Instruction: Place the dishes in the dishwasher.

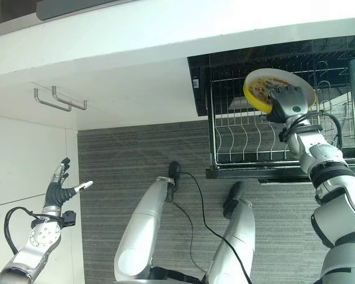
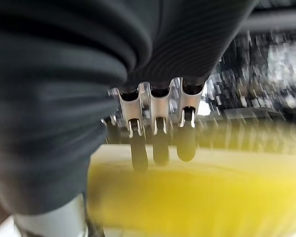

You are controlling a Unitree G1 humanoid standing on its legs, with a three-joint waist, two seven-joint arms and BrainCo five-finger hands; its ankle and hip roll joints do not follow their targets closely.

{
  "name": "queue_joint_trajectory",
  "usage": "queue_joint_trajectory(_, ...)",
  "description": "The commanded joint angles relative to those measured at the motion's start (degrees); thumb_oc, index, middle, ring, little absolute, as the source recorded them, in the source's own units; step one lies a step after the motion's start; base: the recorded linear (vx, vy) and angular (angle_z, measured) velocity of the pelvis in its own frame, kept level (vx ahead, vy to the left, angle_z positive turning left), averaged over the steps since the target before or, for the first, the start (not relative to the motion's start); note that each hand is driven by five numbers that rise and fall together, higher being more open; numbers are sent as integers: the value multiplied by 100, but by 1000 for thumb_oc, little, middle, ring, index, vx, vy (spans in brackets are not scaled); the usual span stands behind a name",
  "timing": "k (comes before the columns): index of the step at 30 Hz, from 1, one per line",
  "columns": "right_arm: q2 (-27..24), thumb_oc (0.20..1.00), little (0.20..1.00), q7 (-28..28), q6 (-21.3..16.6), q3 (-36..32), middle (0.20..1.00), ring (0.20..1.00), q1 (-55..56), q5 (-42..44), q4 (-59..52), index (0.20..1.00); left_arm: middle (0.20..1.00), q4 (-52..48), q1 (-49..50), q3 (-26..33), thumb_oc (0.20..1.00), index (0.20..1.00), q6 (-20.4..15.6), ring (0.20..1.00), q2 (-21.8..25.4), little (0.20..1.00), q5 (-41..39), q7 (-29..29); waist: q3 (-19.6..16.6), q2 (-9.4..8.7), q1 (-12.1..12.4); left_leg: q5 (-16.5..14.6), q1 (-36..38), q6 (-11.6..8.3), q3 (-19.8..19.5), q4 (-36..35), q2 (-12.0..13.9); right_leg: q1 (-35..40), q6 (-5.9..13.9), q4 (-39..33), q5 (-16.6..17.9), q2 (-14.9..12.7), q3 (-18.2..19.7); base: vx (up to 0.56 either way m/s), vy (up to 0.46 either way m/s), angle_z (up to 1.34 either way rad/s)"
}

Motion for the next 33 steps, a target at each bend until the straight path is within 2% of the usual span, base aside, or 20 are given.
queue_joint_trajectory(1, -61, 1000, 1000, 257, -60, -11, 1000, 1000, 70, 452, 142, 1000, 1000, -33, 29, 26, 1000, 1000, -107, 1000, 82, 1000, -233, 45, -153, -6, 0, -273, 66, 63, -38, 110, 65, -77, -265, 142, 25, 320, -323, 0, 0, 0)
queue_joint_trajectory(3, -68, 1000, 1000, 571, -45, 4, 1000, 1000, 81, 528, 68, 1000, 1000, -117, 43, 51, 1000, 1000, -40, 1000, 106, 1000, -245, 40, -153, -19, 0, -271, 92, 64, -30, 104, 61, -43, -268, 126, 26, 324, -333, 0, 0, 0)
queue_joint_trajectory(6, -75, 1000, 1000, 1103, 111, -46, 1000, 1000, 180, 1130, -113, 1000, 1000, -311, 75, 118, 1000, 1000, 145, 1000, 166, 1000, -260, 38, -153, -47, -9, -275, 123, 64, -22, 113, 74, -11, -268, 130, 29, 320, -342, 0, 0, 0)
queue_joint_trajectory(7, -51, 1000, 1000, 1456, 325, -217, 1000, 1000, 299, 1603, -223, 1000, 1000, -373, 114, 199, 1000, 1000, 226, 1000, 162, 1000, -245, 10, -153, -68, -23, -264, 159, 64, -18, 97, 78, 17, -275, 121, 36, 327, -344, 0, 0, 0)
queue_joint_trajectory(9, -11, 1000, 1000, 1669, 639, -448, 1000, 1000, 460, 2124, -395, 1000, 1000, -468, 156, 274, 1000, 1000, 333, 1000, 164, 1000, -222, -11, -153, -97, -44, -254, 199, 64, -17, 67, 90, 57, -278, 85, 48, 338, -349, 0, 0, 0)
queue_joint_trajectory(12, 47, 1000, 1000, 1681, 807, -992, 1000, 1000, 746, 3029, -764, 1000, 1000, -645, 267, 394, 1000, 1000, 491, 1000, 149, 1000, -176, -33, -153, -146, -86, -231, 294, 63, -17, -2, 99, 156, -287, -10, 78, 370, -347, 26, 0, 1)
queue_joint_trajectory(15, 161, 1000, 1000, 1730, 1343, -1713, 1000, 1000, 1194, 4120, -1592, 1000, 1000, -865, 473, 582, 1000, 1000, 660, 1000, 53, 1000, -97, -33, -153, -226, -171, -211, 405, 54, -9, -78, 137, 259, -297, -93, 98, 430, -311, 41, 16, -3)
queue_joint_trajectory(18, 361, 1000, 1000, 1820, 1535, -2341, 1000, 1000, 1598, 4979, -2057, 1000, 1000, -1041, 570, 675, 1000, 1000, 850, 1000, 8, 1000, -76, -36, -153, -308, -240, -197, 545, 43, 1, -153, 162, 405, -297, -204, 116, 485, -285, 51, 9, -6)
queue_joint_trajectory(19, 537, 1000, 1000, 2031, 1763, -2680, 1000, 1000, 1820, 5507, -2288, 1000, 1000, -1095, 612, 724, 1000, 1000, 929, 1000, -58, 1000, -25, -36, -153, -366, -282, -189, 671, 43, 11, -224, 182, 529, -295, -298, 130, 517, -281, 59, 2, -9)
queue_joint_trajectory(21, 672, 1000, 1000, 2147, 1882, -2913, 1000, 1000, 2027, 5821, -2495, 1000, 1000, -1146, 637, 763, 1000, 1000, 999, 1000, -91, 1000, 11, -29, -153, -431, -301, -172, 785, 35, 31, -301, 206, 659, -288, -412, 157, 541, -293, 54, -11, -11)
queue_joint_trajectory(23, 856, 1000, 1000, 2216, 2063, -3271, 1000, 1000, 2321, 6650, -2921, 1000, 1000, -1200, 676, 828, 1000, 1000, 1096, 1000, -139, 1000, 49, 35, -153, -548, -343, -113, 1017, 5, 88, -483, 261, 901, -265, -622, 217, 602, -317, 69, -30, -11)
queue_joint_trajectory(24, 940, 1000, 1000, 2261, 2112, -3412, 1000, 1000, 2430, 7098, -3054, 1000, 1000, -1204, 688, 848, 1000, 1000, 1123, 1000, -161, 1000, 42, 74, -153, -592, -374, -73, 1107, -8, 118, -573, 286, 990, -264, -708, 241, 634, -322, 0, 0, 0)
queue_joint_trajectory(25, 1132, 1000, 1000, 2306, 2163, -3672, 1000, 1000, 2672, 7682, -3353, 1000, 1000, -1198, 684, 894, 1000, 1000, 1161, 1000, -226, 1000, 74, 135, -153, -667, -438, 113, 1158, 25, 218, -736, 320, 1060, -316, -915, 410, 683, -375, 66, -14, -2)
queue_joint_trajectory(26, 1286, 1000, 1000, 2420, 2215, -3844, 1000, 1000, 2875, 8224, -3550, 1000, 1000, -1177, 717, 901, 1000, 1000, 1170, 1000, -268, 1000, 104, 183, -153, -705, -467, -15, 1331, -25, 202, -776, 335, 1218, -251, -952, 310, 735, -322, -3, -21, -7)
queue_joint_trajectory(27, 1531, 1000, 1000, 2537, 2247, -4064, 1000, 1000, 3134, 8986, -3888, 1000, 1000, -1153, 734, 927, 1000, 1000, 1178, 1000, -312, 1000, 139, 254, -153, -778, -525, 156, 1357, 10, 280, -903, 353, 1272, -305, -1138, 474, 781, -366, 52, -24, -20)
queue_joint_trajectory(33, 2242, 1000, 1000, 2499, 1926, -4560, 1000, 1000, 4043, 9662, -5356, 1000, 1000, -922, 929, 1022, 1000, 1000, 1042, 1000, -493, 1000, 201, 470, -153, -1004, -820, 216, 1869, -14, 515, -1275, 441, 1746, -266, -1619, 602, 978, -278, 10, -11, -14)
